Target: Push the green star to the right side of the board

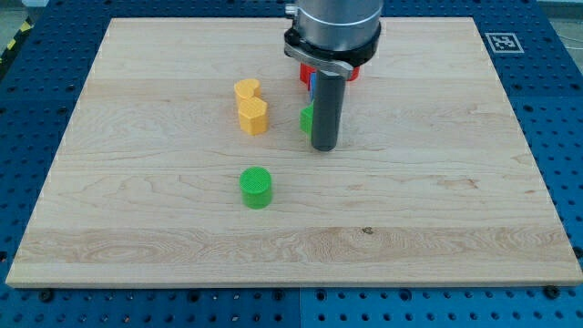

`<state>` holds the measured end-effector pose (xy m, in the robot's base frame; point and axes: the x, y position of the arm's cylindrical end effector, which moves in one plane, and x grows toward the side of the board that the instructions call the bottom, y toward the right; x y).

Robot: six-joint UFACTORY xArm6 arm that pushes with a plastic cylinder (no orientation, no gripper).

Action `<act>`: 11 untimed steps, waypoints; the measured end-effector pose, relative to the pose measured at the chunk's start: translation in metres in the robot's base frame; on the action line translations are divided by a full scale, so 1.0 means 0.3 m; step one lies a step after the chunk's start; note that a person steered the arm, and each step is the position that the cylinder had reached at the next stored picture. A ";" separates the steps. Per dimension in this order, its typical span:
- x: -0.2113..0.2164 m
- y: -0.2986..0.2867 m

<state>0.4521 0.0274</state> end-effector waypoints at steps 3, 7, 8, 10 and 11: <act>-0.179 -0.124; 0.073 0.003; 0.082 0.042; 0.188 0.142; 0.263 0.180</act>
